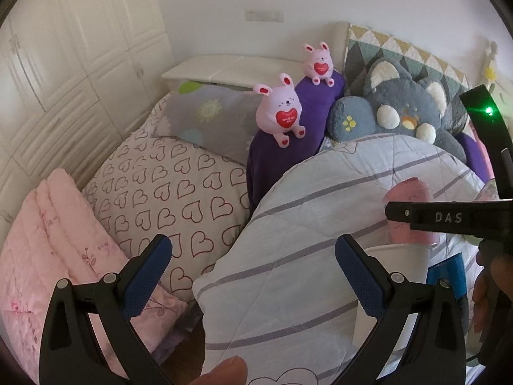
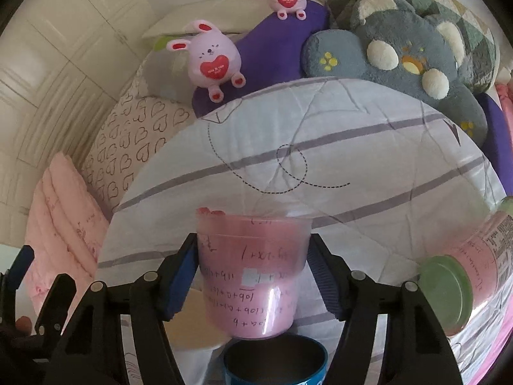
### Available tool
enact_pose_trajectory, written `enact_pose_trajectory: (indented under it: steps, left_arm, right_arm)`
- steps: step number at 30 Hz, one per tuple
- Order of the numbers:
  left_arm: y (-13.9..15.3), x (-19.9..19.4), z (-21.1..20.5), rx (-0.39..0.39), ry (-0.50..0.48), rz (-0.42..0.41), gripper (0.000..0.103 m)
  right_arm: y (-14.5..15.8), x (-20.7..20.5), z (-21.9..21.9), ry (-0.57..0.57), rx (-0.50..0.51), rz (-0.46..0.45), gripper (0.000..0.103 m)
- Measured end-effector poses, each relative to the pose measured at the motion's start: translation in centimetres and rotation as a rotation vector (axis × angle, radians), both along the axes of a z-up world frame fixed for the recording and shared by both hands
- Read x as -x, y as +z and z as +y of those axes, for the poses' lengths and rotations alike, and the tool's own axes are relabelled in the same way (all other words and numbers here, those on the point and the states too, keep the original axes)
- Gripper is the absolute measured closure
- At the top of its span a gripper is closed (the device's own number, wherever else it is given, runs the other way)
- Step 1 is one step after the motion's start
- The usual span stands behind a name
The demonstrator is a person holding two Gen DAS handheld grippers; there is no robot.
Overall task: Flip cup upright
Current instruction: 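Grasp the pink cup with the right tool and lift it, then lower the pink cup mouth-down onto the quilt and open the right tool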
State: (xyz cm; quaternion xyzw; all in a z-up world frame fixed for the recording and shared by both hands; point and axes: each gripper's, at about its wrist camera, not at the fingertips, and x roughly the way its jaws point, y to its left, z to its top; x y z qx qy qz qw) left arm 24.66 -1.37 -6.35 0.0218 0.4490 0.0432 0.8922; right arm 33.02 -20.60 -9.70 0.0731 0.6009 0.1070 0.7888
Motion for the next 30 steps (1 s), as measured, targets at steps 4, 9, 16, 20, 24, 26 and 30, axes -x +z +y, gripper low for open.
enact_pose_trajectory:
  steps: [4, 9, 16, 20, 24, 26, 30]
  left_arm:
    - [0.4, 0.7, 0.2, -0.007, 0.004, -0.009, 0.000]
    - [1.6, 2.6, 0.4, -0.013, 0.002, -0.031, 0.000]
    - [3.8, 6.8, 1.0, -0.020, 0.001, -0.075, 0.000]
    - [4.8, 9.6, 1.0, -0.016, -0.012, -0.092, 0.000]
    - [5.8, 13.4, 0.8, -0.021, -0.037, -0.110, 0.000]
    - [6.1, 15.4, 0.8, -0.024, -0.050, -0.119, 0.000]
    - [6.3, 19.3, 1.2, -0.022, -0.064, -0.127, 0.000]
  right_arm:
    - [1.3, 0.5, -0.4, -0.009, -0.027, -0.054, 0.036]
    - [3.8, 1.5, -0.6, -0.025, -0.053, -0.138, 0.036]
    - [8.0, 6.0, -0.7, -0.026, -0.062, -0.231, 0.036]
    - [9.8, 10.1, -1.0, -0.032, -0.069, -0.274, 0.036]
    - [11.2, 15.6, -1.1, -0.039, -0.074, -0.303, 0.036]
    - [11.5, 18.6, -1.0, -0.041, -0.078, -0.313, 0.036]
    - [10.1, 23.5, -0.8, -0.038, -0.123, -0.285, 0.036]
